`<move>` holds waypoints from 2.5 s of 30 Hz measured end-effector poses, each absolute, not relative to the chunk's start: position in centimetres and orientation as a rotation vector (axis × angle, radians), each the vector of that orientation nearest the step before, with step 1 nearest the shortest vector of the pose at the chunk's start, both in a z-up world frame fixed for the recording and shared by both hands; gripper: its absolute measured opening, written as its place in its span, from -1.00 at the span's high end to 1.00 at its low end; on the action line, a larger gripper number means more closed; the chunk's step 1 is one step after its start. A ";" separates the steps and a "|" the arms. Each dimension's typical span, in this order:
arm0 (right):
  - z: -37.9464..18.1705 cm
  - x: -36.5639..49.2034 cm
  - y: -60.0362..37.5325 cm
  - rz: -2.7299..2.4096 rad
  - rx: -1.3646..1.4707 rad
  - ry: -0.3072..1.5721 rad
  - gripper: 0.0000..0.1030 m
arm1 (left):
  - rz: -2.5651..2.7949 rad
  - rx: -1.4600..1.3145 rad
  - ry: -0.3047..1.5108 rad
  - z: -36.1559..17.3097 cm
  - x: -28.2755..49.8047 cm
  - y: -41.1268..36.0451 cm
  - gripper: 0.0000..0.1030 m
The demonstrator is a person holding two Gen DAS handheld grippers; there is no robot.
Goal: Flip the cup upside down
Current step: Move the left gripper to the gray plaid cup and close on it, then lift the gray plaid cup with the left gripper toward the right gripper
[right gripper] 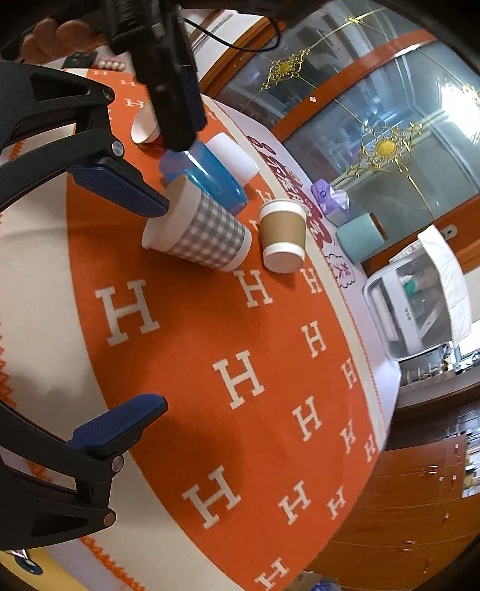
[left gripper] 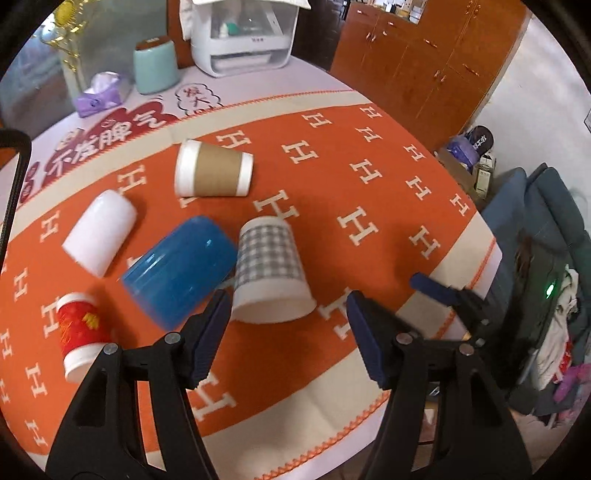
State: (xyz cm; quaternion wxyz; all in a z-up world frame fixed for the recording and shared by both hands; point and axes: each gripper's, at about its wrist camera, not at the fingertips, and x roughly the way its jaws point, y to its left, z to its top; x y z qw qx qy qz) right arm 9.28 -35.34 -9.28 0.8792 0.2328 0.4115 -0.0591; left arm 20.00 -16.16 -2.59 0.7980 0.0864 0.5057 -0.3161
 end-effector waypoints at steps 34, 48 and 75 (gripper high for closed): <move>-13.1 12.0 -40.3 -0.117 0.629 0.889 -0.90 | -0.570 0.326 1.388 -10.1 27.0 -23.1 -0.11; -9.5 8.3 -33.9 -0.038 0.567 0.870 -0.90 | -0.466 0.186 1.272 -3.8 19.2 -12.0 -0.11; -10.9 5.1 -28.6 0.031 0.546 0.956 -0.90 | -0.227 -0.220 1.429 -11.7 15.9 -3.6 -0.42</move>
